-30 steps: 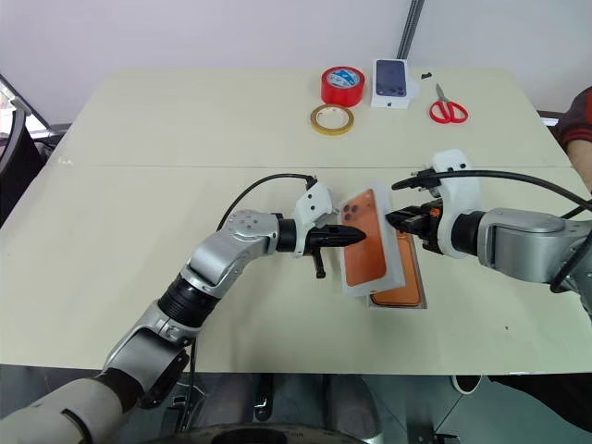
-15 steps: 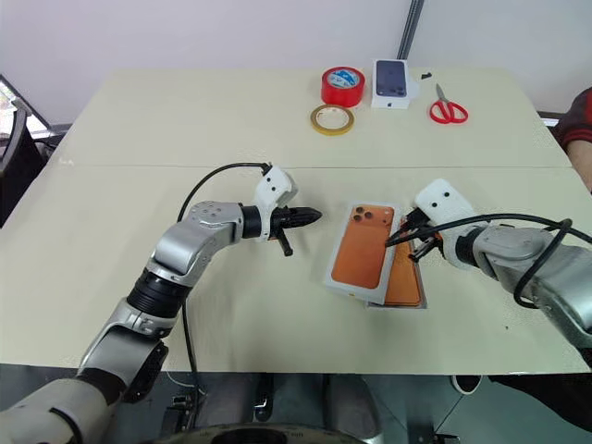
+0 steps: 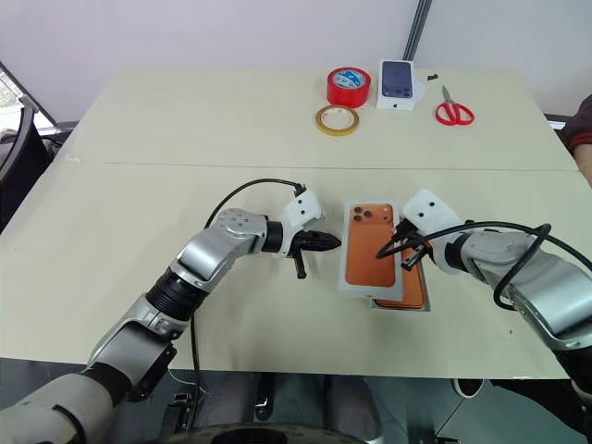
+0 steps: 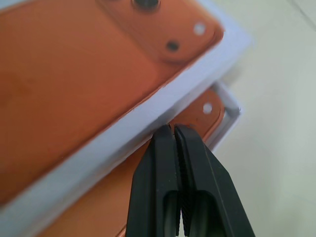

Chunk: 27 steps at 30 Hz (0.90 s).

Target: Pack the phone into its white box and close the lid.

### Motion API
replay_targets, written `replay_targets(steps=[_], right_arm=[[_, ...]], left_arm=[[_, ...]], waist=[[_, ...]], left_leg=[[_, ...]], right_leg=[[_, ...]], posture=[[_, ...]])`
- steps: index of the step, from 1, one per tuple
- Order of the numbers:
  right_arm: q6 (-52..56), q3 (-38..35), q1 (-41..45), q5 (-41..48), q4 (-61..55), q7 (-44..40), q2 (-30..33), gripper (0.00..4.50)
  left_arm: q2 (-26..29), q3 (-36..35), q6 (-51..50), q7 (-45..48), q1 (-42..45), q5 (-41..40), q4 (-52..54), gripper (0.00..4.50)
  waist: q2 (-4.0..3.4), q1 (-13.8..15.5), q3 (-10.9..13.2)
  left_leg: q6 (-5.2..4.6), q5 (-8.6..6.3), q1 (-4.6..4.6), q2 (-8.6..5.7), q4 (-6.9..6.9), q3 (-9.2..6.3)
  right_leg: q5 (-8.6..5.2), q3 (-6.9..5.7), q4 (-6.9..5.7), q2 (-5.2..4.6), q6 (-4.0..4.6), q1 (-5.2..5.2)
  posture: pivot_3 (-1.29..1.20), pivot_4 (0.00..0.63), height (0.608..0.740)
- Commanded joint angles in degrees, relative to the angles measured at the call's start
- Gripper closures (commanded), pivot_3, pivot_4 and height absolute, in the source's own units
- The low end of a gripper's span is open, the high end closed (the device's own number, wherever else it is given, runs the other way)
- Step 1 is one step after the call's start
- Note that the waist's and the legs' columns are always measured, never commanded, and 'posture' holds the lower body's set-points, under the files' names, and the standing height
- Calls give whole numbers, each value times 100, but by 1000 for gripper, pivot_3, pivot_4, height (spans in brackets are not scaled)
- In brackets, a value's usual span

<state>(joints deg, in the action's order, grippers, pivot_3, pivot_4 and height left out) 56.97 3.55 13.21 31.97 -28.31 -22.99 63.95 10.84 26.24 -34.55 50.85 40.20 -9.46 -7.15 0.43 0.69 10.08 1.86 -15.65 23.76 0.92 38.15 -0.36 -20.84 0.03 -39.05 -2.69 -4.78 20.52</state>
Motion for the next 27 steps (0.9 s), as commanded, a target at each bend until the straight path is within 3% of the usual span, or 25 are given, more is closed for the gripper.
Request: replay_targets(steps=[1,27], right_arm=[[51,-345,-137,-78,-353,-169,-18,4389],[441,-1116,-966,-566,-693,-586,-124,4389]], left_arm=[[-168,117,162,84,79,21,143,4500],[-671,234,108,104,193,25,199,4500]], waist=[[0,2,0],[-1,2,-1]], left_leg=[[0,0,0,0,0,0],[0,0,-3,-1,1,0]], right_leg=[[0,0,-1,0,0,0],[0,0,-2,2,0,-3]], posture=[[0,150,740],[0,150,740]])
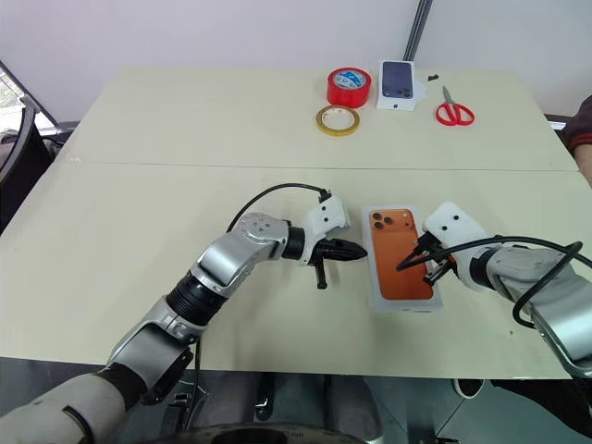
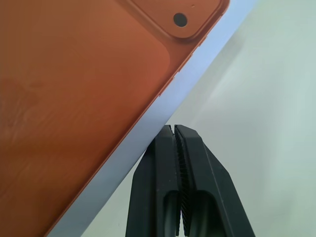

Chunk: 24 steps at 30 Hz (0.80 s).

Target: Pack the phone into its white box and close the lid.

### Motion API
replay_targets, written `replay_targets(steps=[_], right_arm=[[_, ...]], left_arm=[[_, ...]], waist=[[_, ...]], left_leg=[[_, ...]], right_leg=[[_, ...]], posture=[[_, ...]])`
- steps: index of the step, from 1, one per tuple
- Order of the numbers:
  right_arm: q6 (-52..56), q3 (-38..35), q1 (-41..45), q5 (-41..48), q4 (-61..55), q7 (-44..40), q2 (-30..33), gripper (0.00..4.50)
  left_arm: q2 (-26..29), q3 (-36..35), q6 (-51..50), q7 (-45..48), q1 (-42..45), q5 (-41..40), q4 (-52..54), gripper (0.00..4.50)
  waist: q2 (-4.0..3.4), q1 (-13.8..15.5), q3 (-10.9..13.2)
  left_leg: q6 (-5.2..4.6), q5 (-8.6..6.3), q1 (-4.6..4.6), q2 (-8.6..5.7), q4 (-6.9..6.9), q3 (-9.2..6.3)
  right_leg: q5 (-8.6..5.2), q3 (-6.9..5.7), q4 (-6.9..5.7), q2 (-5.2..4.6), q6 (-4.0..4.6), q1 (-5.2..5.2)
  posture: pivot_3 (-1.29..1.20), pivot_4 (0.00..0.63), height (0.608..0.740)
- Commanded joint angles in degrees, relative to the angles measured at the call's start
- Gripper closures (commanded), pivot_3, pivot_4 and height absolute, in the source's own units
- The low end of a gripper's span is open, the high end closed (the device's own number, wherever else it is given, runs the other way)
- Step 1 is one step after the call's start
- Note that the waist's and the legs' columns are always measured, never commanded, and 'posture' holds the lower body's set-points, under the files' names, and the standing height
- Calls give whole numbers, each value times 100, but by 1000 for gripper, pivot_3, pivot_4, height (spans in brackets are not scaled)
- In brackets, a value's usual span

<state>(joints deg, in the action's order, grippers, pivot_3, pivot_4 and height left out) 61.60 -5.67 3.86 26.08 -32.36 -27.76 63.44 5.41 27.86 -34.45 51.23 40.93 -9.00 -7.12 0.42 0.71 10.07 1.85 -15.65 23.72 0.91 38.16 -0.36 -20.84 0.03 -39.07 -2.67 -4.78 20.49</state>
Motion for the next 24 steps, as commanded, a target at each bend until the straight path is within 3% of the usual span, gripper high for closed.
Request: replay_targets(steps=[1,24], right_arm=[[-15,-208,-60,9,-299,-122,-81,4389],[32,-167,62,-343,-142,-205,-287,4389]], left_arm=[[-125,78,101,68,116,-17,194,4500],[-493,-239,22,-331,205,-38,-264,4500]], waist=[[0,0,0],[0,0,0]], left_leg=[[0,0,0,0,0,0],[0,0,-2,-2,1,0]], right_leg=[[0,0,0,0,0,0],[0,0,-2,0,0,-2]], posture=[[0,150,740],[0,150,740]])
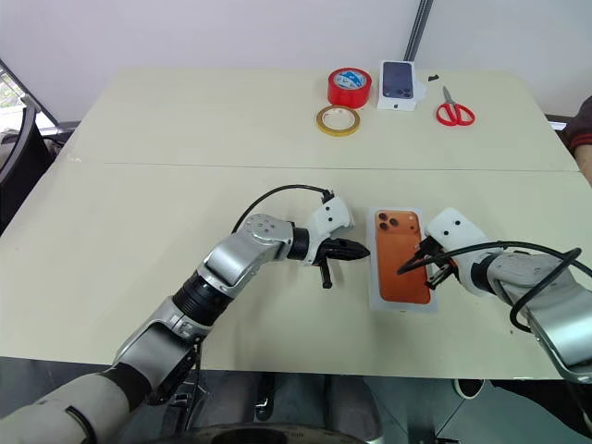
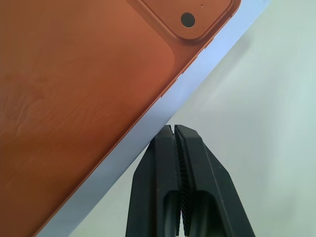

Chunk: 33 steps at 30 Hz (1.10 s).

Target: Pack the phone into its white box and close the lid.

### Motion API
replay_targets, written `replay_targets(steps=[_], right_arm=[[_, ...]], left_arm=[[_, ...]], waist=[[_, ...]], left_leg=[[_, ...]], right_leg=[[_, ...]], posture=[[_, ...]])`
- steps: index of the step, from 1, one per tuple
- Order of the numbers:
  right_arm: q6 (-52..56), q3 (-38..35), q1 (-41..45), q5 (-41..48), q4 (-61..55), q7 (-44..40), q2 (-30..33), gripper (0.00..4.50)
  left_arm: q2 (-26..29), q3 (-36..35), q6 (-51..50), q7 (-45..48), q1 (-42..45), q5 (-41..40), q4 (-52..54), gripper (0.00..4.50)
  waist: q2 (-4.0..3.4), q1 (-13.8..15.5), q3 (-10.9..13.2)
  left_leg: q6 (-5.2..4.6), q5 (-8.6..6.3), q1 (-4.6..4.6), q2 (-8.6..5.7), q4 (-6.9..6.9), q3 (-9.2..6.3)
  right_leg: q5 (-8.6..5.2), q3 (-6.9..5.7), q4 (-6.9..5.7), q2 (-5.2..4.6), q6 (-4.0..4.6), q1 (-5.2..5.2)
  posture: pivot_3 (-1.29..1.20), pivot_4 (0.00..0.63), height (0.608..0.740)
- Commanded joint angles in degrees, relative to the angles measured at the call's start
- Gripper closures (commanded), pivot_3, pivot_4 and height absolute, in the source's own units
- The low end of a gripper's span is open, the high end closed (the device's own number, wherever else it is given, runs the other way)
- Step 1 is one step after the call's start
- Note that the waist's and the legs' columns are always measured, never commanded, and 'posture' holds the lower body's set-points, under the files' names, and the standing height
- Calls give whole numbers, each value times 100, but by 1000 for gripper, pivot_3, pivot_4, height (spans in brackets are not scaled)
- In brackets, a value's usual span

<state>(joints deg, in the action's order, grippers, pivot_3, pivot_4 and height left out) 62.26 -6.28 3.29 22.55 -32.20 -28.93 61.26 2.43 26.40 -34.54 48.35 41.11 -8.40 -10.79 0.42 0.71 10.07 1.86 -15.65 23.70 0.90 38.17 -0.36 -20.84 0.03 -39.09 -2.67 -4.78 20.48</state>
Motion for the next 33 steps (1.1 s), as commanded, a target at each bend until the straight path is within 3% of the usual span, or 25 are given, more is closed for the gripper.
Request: replay_targets(steps=[1,7,12,21,29,33], right_arm=[[-33,-103,122,1,-151,-91,-74,4389],[-32,-168,43,-66,-155,-153,-70,4389],[-232,-634,-153,-197,-49,-413,179,4389],[-879,-1643,-992,154,-450,-1603,210,4389],[-643,-985,-1328,149,-875,-1321,-152,4389],[-647,-976,-1390,127,-970,-1197,-216,4389]], left_arm=[[-208,-100,25,-41,189,-93,90,4500],[-153,-48,41,19,128,-49,126,4500],[-56,-329,-9,-45,151,-141,142,4500],[-245,-793,65,-235,585,-284,-278,4500],[-483,61,393,-337,756,482,-1224,4500],[-443,-93,288,-330,690,436,-1130,4500]], waist=[[0,0,0],[0,0,0],[-1,2,0],[0,15,-1],[2,0,-1],[2,1,-4]], left_leg=[[0,0,0,0,0,0],[1,0,0,0,0,0],[1,1,0,0,0,1],[0,0,-3,-3,3,1],[0,0,-14,-5,1,2],[1,0,-21,-2,0,1]], right_leg=[[0,0,0,0,0,0],[0,0,0,0,0,0],[0,0,-1,0,0,0],[0,-1,-1,4,-1,-7],[0,0,-2,6,-1,-14],[0,1,-1,9,-1,-21]], posture=[[0,150,740],[0,150,740],[0,150,740],[0,150,740],[0,150,740],[0,150,740]])
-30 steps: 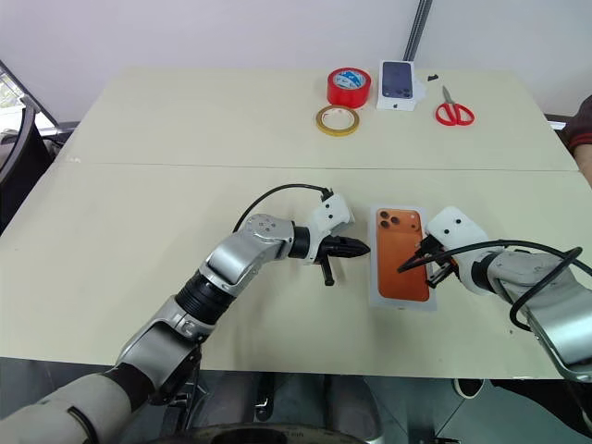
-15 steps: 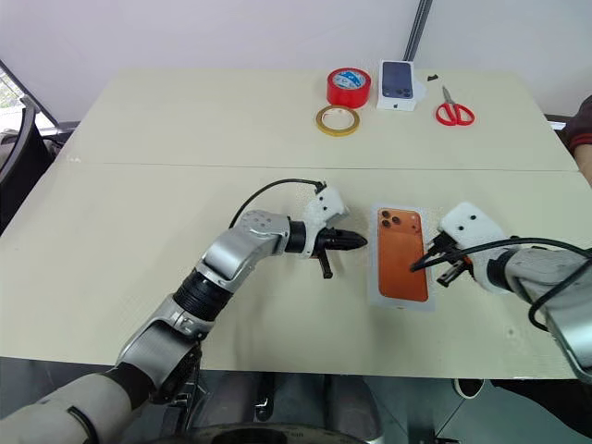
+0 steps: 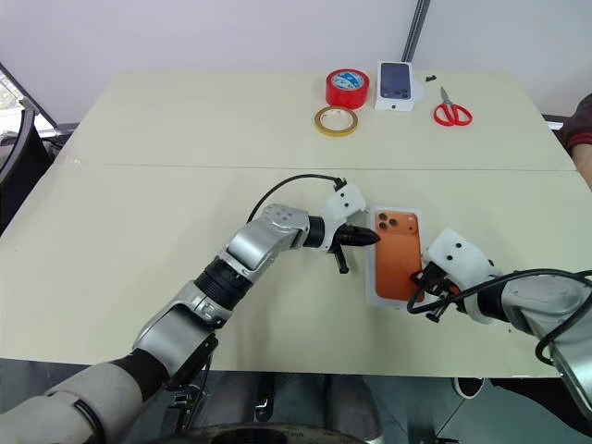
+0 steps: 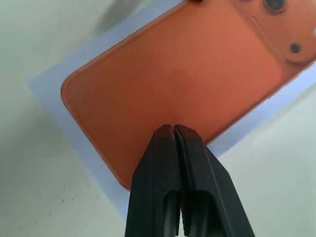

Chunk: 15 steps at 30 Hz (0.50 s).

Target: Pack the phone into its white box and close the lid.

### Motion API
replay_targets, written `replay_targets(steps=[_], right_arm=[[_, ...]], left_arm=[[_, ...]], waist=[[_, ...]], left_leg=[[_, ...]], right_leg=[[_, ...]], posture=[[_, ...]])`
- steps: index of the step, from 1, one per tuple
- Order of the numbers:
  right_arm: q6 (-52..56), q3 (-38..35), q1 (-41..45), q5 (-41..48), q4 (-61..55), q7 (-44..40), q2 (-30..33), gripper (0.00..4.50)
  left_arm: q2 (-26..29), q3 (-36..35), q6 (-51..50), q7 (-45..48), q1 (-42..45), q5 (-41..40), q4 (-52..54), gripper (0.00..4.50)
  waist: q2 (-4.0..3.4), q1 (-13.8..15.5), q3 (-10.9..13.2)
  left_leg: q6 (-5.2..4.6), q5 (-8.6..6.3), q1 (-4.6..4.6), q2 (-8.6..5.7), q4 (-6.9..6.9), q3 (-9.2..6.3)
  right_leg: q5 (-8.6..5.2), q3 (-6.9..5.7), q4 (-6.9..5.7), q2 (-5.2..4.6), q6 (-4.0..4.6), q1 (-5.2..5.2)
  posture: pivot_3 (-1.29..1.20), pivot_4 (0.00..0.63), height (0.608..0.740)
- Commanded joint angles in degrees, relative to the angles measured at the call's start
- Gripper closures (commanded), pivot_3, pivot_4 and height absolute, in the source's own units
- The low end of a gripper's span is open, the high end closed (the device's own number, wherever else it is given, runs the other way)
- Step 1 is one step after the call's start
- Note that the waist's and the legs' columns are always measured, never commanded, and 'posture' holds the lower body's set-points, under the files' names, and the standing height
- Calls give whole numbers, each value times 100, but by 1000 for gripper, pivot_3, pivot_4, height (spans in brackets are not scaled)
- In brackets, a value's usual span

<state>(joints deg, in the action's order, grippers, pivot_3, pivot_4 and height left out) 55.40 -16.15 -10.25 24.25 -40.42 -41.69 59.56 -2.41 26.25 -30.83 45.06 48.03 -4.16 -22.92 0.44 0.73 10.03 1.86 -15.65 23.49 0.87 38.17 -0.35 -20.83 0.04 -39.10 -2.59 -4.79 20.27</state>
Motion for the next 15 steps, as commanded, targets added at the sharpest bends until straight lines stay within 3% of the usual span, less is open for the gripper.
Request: replay_targets(steps=[1,8,15], right_arm=[[-18,-49,20,-64,-104,117,-71,4389],[-694,-497,705,-133,316,383,-528,4389],[-1358,-472,1493,-242,1255,577,-894,4389]], left_arm=[[69,-216,-99,4,-23,-80,217,4500],[853,-1306,-122,58,-342,-658,1360,4500],[2570,-2857,-509,167,-1089,-1346,2252,4500]], waist=[[0,-2,0],[-3,-39,-1],[-5,-74,-2]], left_leg=[[0,0,0,0,1,0],[30,17,0,5,-3,1],[36,21,-2,6,-6,2]], right_leg=[[0,0,0,-1,0,0],[0,6,-4,-3,0,7],[0,6,-4,-5,0,9]], posture=[[0,150,740],[0,150,740],[0,150,740]])
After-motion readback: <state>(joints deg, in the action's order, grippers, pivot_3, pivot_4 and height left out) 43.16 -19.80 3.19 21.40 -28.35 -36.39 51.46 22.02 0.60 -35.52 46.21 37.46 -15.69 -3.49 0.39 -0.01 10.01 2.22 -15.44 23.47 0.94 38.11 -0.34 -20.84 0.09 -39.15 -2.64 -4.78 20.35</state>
